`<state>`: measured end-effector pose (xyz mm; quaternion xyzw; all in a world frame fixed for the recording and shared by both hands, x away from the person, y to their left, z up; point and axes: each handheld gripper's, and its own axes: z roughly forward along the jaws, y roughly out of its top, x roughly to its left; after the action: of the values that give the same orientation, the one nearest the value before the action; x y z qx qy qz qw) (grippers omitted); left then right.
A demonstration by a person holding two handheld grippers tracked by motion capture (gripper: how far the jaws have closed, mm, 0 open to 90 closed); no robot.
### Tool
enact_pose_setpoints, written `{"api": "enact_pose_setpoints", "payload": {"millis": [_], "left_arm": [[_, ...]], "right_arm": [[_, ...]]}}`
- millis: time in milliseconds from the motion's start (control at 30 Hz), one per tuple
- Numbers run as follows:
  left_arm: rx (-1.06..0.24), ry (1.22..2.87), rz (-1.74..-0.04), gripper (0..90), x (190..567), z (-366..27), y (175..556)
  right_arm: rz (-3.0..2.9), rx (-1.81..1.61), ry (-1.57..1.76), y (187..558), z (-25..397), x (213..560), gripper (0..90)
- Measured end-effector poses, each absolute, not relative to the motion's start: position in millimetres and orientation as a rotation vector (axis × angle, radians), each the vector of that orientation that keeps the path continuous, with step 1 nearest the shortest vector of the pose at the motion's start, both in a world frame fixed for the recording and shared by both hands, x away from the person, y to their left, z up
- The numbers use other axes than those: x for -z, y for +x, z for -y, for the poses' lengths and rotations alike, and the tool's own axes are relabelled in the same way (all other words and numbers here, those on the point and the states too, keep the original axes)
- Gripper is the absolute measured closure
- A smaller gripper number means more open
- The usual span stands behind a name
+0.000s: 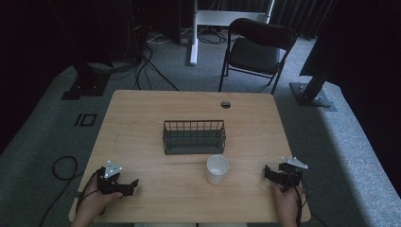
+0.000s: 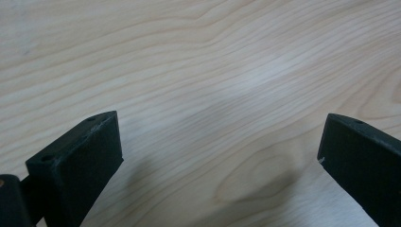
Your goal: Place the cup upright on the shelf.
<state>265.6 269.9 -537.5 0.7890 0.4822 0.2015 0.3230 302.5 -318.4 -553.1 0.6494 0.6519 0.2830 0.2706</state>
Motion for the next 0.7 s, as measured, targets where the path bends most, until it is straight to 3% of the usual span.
{"api": "enact_pose_setpoints", "payload": {"millis": [700], "left_arm": [[-0.394,2.115,-1.031,1.8,528,-205,274]], "right_arm": [[-1.756,-0.763,1.749,302,318,553,10.5]]}}
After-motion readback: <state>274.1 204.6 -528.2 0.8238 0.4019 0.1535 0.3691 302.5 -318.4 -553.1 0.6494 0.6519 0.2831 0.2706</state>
